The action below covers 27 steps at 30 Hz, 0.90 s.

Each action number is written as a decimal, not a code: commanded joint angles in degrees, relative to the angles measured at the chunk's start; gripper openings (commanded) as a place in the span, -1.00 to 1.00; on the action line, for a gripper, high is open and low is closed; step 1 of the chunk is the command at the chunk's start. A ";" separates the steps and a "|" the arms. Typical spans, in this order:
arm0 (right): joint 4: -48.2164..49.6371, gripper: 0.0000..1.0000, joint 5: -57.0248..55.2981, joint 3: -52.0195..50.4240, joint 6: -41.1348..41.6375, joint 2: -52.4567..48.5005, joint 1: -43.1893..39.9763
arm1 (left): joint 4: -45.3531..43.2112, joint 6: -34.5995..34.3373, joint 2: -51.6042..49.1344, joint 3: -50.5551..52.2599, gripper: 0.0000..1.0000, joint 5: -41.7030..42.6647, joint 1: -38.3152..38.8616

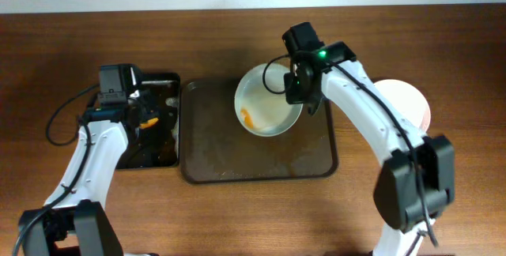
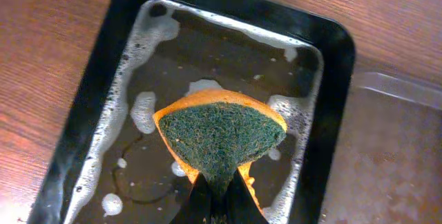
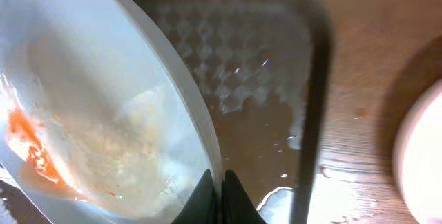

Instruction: Clean dirty plates on tray and stack at the side

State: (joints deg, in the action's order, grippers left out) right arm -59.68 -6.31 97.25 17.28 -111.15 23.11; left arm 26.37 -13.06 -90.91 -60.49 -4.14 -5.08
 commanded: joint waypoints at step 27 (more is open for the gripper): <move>-4.28 -0.92 -50.69 -0.57 7.08 3.10 14.45 | -0.13 -0.39 -0.24 0.24 -1.00 -0.15 -0.35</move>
State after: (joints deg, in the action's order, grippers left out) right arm -64.07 -37.17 97.17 21.02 -108.81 32.88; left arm 26.37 -13.06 -90.96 -60.49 -4.10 -5.28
